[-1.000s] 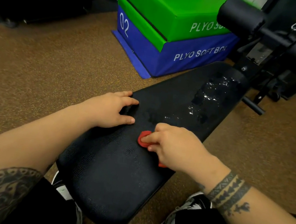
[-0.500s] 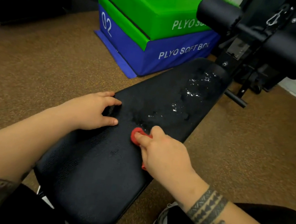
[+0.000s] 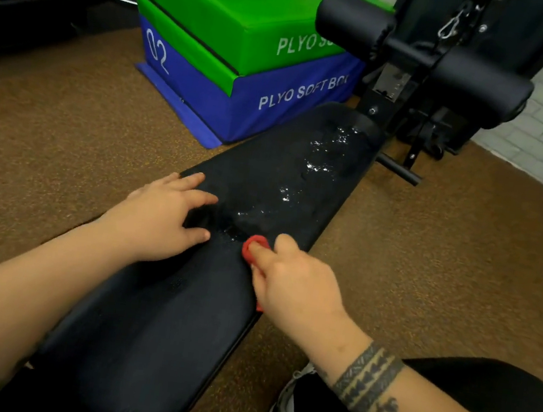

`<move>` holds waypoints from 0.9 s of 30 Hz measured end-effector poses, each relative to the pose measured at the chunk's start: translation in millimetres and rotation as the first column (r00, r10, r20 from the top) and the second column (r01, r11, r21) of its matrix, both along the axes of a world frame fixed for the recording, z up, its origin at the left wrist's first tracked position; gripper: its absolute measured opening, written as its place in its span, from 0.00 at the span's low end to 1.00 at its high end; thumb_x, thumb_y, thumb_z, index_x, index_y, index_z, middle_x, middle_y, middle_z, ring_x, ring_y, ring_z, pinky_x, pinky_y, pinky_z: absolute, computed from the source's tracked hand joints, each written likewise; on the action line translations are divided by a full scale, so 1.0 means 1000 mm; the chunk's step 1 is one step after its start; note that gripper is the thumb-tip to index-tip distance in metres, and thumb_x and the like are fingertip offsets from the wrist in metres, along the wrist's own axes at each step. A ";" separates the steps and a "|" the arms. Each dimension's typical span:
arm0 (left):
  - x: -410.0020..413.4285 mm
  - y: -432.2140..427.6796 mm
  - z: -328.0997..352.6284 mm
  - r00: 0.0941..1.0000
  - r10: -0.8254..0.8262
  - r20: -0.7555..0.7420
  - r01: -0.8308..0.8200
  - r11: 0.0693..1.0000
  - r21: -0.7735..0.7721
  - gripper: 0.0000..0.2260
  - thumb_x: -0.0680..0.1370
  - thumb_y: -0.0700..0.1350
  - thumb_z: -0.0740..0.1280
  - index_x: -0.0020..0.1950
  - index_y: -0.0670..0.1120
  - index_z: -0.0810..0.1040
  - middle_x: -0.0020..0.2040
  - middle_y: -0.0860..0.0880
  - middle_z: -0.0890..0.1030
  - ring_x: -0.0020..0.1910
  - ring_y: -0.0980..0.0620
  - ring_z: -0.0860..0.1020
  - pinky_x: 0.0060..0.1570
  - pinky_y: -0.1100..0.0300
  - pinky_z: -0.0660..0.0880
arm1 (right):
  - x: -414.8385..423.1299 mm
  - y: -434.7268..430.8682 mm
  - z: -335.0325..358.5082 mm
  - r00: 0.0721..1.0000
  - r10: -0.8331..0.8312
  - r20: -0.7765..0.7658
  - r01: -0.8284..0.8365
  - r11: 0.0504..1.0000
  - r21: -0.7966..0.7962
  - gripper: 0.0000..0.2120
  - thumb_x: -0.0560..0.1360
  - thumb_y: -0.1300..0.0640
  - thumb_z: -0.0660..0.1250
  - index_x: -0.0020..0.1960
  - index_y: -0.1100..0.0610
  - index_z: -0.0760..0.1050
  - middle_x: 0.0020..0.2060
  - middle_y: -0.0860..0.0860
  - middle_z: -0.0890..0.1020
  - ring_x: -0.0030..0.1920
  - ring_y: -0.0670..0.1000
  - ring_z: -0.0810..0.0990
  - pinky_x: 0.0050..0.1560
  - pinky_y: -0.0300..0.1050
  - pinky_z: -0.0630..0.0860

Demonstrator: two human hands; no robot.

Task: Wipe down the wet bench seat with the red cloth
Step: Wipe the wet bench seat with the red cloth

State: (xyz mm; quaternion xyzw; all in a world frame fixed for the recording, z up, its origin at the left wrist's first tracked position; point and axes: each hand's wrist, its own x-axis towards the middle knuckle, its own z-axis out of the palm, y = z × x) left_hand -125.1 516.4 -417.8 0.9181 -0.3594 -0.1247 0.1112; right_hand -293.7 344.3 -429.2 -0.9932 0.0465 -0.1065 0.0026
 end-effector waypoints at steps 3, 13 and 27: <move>-0.002 0.000 0.004 0.997 0.056 -0.044 -0.057 0.998 -0.037 0.31 0.76 0.53 0.72 0.77 0.54 0.66 0.80 0.45 0.60 0.79 0.45 0.59 0.77 0.52 0.57 | -0.001 -0.023 -0.011 0.992 -0.110 0.063 0.106 0.992 0.067 0.13 0.71 0.49 0.72 0.55 0.47 0.82 0.37 0.50 0.75 0.26 0.55 0.78 0.22 0.43 0.71; -0.007 0.003 0.012 0.996 0.090 -0.024 -0.091 0.992 -0.084 0.26 0.78 0.49 0.69 0.75 0.49 0.70 0.76 0.44 0.70 0.76 0.47 0.67 0.73 0.58 0.59 | 0.007 -0.092 -0.002 0.889 -0.456 0.046 0.428 0.861 0.275 0.17 0.81 0.47 0.58 0.68 0.46 0.74 0.48 0.51 0.77 0.44 0.56 0.81 0.44 0.49 0.79; -0.026 -0.019 0.016 0.977 0.210 -0.027 -0.196 0.848 -0.492 0.11 0.79 0.43 0.67 0.58 0.54 0.82 0.59 0.56 0.83 0.58 0.55 0.80 0.63 0.56 0.73 | 0.033 -0.104 0.016 0.822 -0.567 0.041 0.467 0.715 0.520 0.15 0.79 0.48 0.60 0.63 0.45 0.78 0.54 0.52 0.82 0.52 0.55 0.81 0.53 0.49 0.79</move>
